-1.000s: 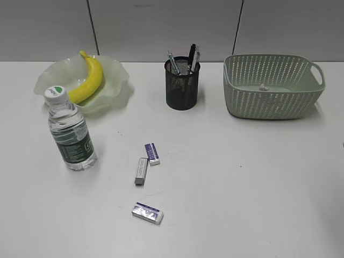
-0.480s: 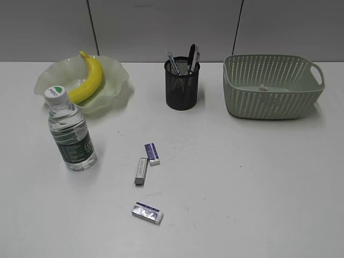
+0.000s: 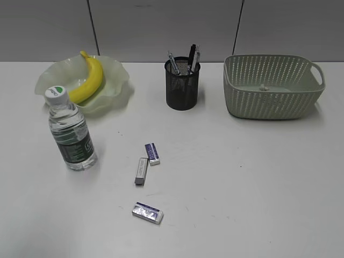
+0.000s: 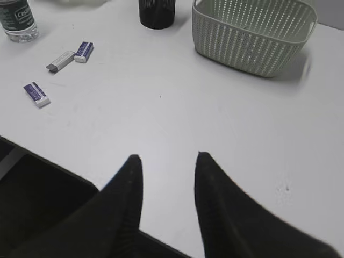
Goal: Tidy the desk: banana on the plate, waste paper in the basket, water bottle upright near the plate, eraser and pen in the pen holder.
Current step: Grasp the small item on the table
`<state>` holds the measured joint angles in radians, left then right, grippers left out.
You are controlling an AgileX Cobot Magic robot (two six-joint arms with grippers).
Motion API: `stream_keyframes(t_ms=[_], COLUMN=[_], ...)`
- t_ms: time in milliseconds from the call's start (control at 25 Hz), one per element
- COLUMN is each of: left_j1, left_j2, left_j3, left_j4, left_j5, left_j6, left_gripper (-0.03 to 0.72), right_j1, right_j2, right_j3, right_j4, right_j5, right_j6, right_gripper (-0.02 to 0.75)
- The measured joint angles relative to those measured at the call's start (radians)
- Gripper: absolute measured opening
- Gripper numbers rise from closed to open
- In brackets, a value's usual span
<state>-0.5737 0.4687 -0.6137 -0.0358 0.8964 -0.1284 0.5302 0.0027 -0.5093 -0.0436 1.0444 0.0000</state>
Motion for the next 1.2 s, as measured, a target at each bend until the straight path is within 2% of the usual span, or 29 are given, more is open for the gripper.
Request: stream_keyframes(t_ms=[280,400,560,720,880,960,1080,1200], left_j1=[0.000,-0.002,-0.039,-0.090,-0.116,-0.116,-0.117,-0.117], left_j2=[0.563,0.779,1.042,1.251,1.417,1.480,1.559,1.606], left_j3=[-0.119,-0.224,-0.390,-0.550,-0.705,-0.776,-0.855,-0.884], left_j4=[-0.192,-0.258,-0.307,-0.255,-0.084,-0.033,-0.011,-0.002], left_j5=[-0.115,-0.130,-0.129,-0.104,-0.010,0.032,0.067,0.083], left_j6=[0.000,0.000,-0.001,-0.093,-0.280,-0.315,-0.330,-0.332], left_gripper=[0.300,0.300,0.305,0.361,0.407,0.414,0.416,0.416], right_j1=[0.000,0.000,0.000,0.000,0.000,0.000,0.000,0.000], right_j2=[0.002,0.003,0.003,0.003,0.003,0.003,0.003,0.003], right_j3=[0.000,0.000,0.000,0.000,0.000,0.000,0.000,0.000], right_j4=[-0.002,-0.003,-0.004,-0.004,-0.004,-0.004,-0.005,-0.005], right_j5=[-0.002,-0.004,-0.004,-0.004,-0.004,-0.004,-0.004,-0.004], right_j6=[0.000,0.000,0.000,0.000,0.000,0.000,0.000,0.000], right_gripper=[0.276,0.276,0.276,0.276,0.276,0.276,0.276,0.276])
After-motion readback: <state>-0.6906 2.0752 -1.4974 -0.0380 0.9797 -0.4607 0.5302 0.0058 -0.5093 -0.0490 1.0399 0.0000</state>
